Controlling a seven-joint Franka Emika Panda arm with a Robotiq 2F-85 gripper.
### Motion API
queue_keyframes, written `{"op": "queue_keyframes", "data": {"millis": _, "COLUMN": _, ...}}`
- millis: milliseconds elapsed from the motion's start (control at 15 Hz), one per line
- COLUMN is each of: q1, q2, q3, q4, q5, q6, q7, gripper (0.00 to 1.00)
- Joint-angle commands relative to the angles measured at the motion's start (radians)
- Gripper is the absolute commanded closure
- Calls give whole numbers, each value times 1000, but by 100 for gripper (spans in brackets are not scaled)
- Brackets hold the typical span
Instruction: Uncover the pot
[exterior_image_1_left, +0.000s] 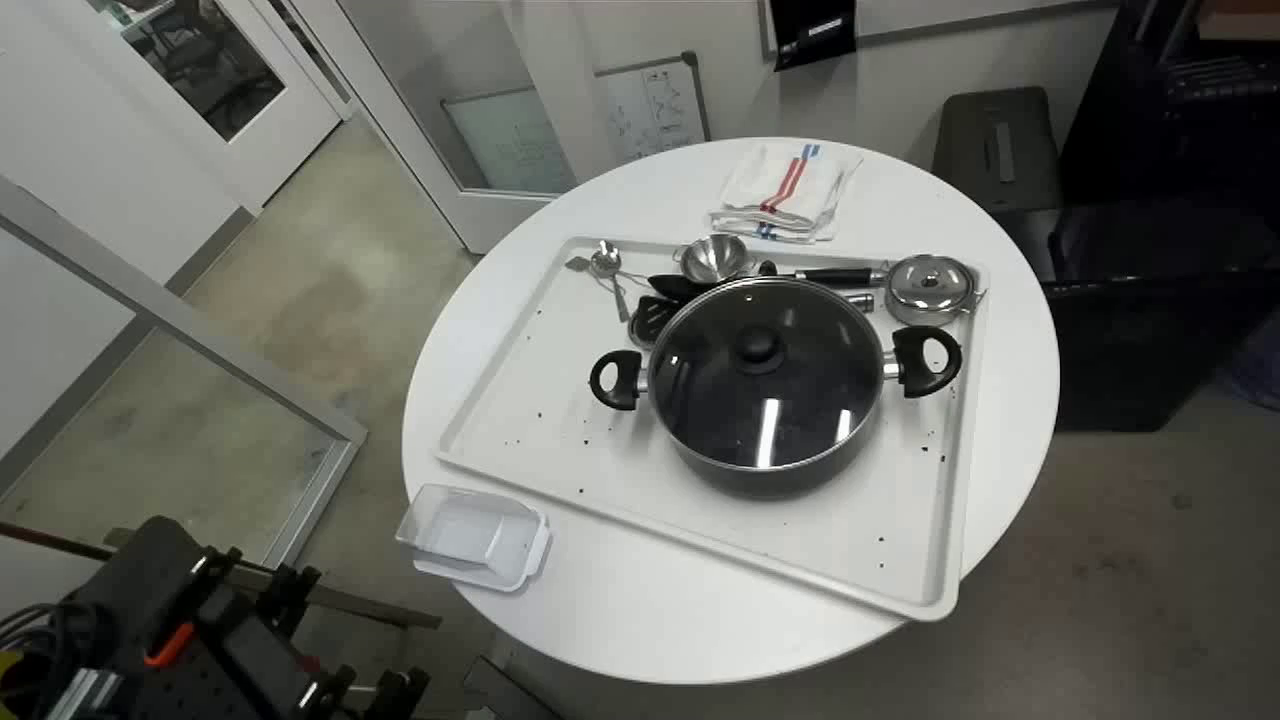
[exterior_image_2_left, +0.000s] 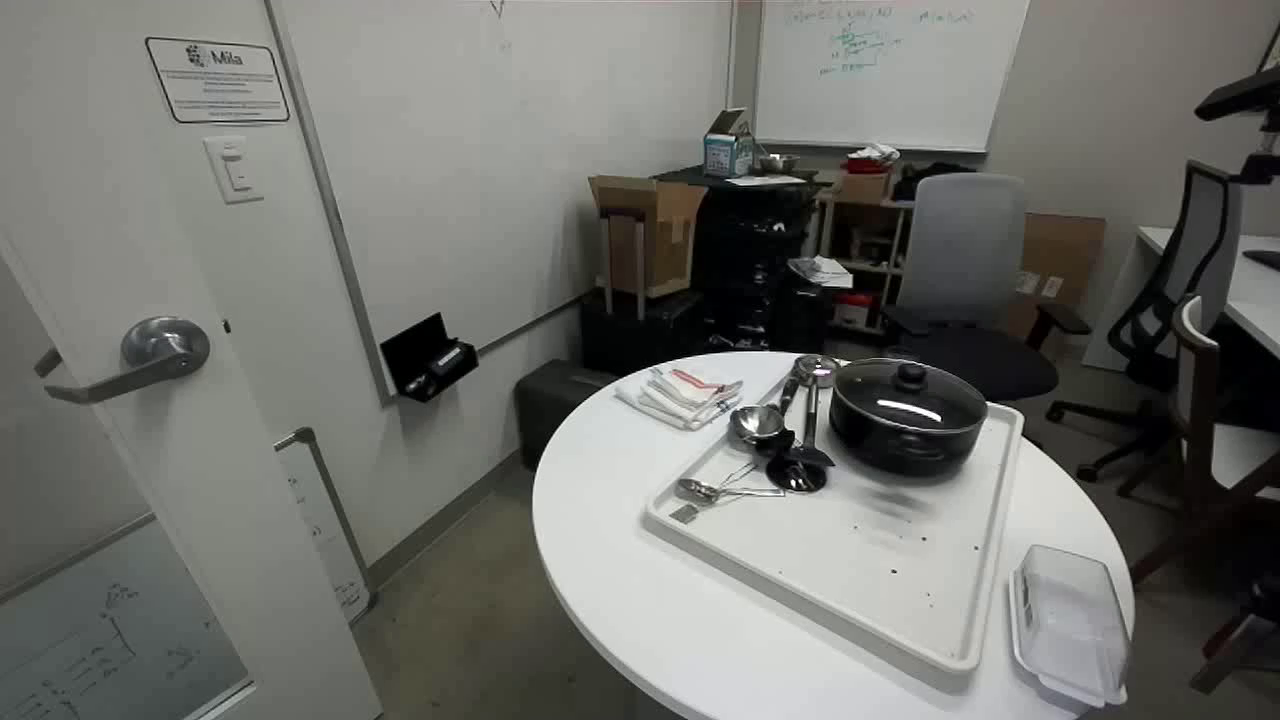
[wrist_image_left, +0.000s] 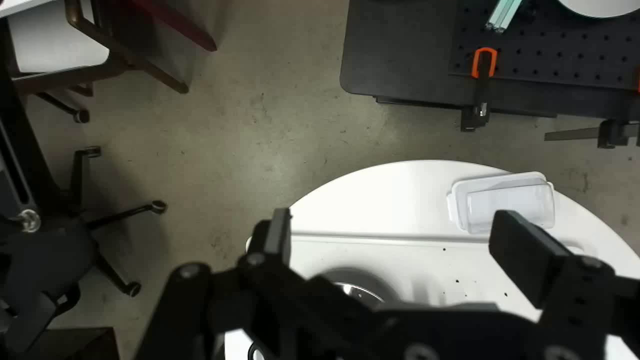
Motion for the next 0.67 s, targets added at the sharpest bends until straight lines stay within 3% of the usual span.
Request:
{"op": "queue_keyframes", "data": {"millis": 0, "q1": 24, "q2": -2, "q3": -18, "q4": 3, "q5": -9, "q6": -7, "q7": 9, "gripper": 0}}
{"op": "queue_keyframes", "data": {"millis": 600, "q1": 33, "q2": 40, "q3": -34, "q4": 37, "q5": -7, "q6": -12, "q7": -24, "gripper": 0}}
